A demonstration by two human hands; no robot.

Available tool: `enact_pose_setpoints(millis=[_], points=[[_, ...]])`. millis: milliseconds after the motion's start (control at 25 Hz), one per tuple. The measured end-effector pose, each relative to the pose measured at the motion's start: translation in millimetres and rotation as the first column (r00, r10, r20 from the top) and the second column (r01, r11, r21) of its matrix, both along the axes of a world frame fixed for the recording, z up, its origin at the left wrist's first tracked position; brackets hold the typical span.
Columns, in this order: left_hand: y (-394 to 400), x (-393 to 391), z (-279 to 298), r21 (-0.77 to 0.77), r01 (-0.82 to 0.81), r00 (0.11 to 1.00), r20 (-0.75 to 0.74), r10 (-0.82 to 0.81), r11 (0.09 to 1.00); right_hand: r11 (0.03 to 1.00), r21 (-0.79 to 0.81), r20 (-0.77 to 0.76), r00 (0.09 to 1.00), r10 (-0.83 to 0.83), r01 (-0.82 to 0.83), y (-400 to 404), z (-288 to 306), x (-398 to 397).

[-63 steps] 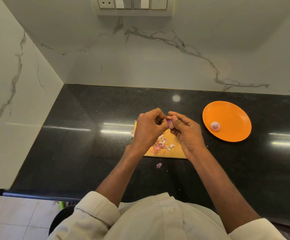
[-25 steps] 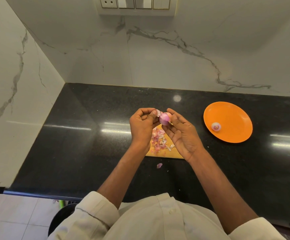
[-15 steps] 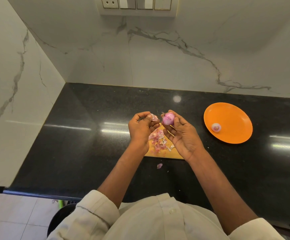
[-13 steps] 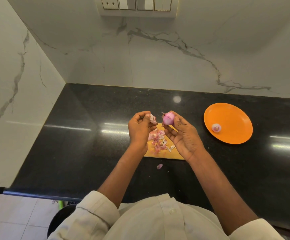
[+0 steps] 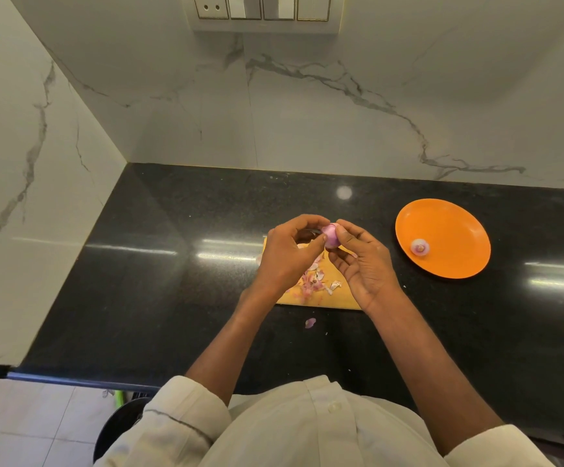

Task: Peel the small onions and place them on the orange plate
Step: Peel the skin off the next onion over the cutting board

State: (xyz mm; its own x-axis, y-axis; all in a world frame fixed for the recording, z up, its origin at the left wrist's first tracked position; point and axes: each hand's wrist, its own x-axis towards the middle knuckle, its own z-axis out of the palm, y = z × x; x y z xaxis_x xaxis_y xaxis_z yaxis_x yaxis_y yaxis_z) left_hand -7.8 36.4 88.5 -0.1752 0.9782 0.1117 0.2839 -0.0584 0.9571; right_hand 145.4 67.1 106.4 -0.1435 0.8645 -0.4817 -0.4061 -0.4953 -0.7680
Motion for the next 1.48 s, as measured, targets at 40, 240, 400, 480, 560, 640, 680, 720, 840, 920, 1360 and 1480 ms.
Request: enact_pose_setpoints(millis=[40, 240, 400, 480, 560, 640, 680, 720, 840, 920, 1360, 1480], points=[[-0.3, 0.9, 1.7, 0.02, 0.006, 0.999, -0.044, -0.005, 1.0, 1.0, 0.016, 0.012, 1.0, -0.003, 0.003, 0.3, 1.3, 0.4], [0.9, 2.8, 3.9, 0.11, -0.022, 0.978, -0.202, 0.044, 0.994, 0.996, 0.082, 0.066, 0.998, 0.017, -0.023, -1.1, 6.3, -0.4], [2.0, 10.9, 3.5, 0.129, -0.126, 0.964, -0.217, 0.152, 0.984, 0.989, 0.14, 0.096, 0.995, 0.032, -0.045, -1.4, 6.9, -1.3], [2.3, 12.9, 2.4, 0.116, -0.158, 0.959, -0.22, 0.18, 0.981, 0.988, 0.143, 0.107, 0.994, 0.036, -0.051, -2.0, 6.0, -1.3], [2.7, 14.6, 1.7, 0.1, -0.184, 0.963, -0.18, 0.2, 0.978, 0.988, 0.141, 0.113, 0.993, 0.04, -0.056, -2.2, 5.3, -0.8], [3.5, 15.3, 2.4, 0.062, -0.222, 0.967, -0.11, 0.228, 0.973, 0.99, 0.127, 0.09, 0.995, 0.049, -0.061, -1.8, 5.5, -0.2], [4.1, 13.5, 2.1, 0.036, -0.238, 0.968, -0.075, 0.24, 0.971, 0.992, 0.115, 0.064, 0.997, 0.053, -0.06, -2.2, 5.8, -0.4], [5.2, 10.2, 0.7, 0.009, -0.236, 0.971, -0.036, 0.236, 0.972, 0.993, 0.103, 0.041, 0.998, 0.049, -0.053, -2.2, 5.9, -0.8], [2.6, -0.9, -1.2, -0.007, -0.103, 0.989, 0.109, 0.103, 0.995, 0.997, 0.073, 0.028, 1.0, 0.009, -0.011, 0.3, 5.8, -0.3], [-1.2, -5.2, 1.4, 0.04, -0.011, 0.994, 0.109, 0.006, 0.999, 0.997, 0.077, 0.043, 0.999, 0.001, -0.004, 2.2, 7.0, 0.5], [0.2, -4.7, 6.4, -0.001, -0.017, 0.996, 0.085, 0.017, 1.0, 0.979, 0.189, 0.154, 0.987, 0.051, -0.08, 1.9, 12.3, 6.3], [2.1, 2.9, 4.6, -0.035, -0.129, 0.978, 0.163, 0.133, 0.991, 0.983, 0.166, 0.101, 0.993, 0.057, -0.073, 0.2, 11.3, 5.5]])
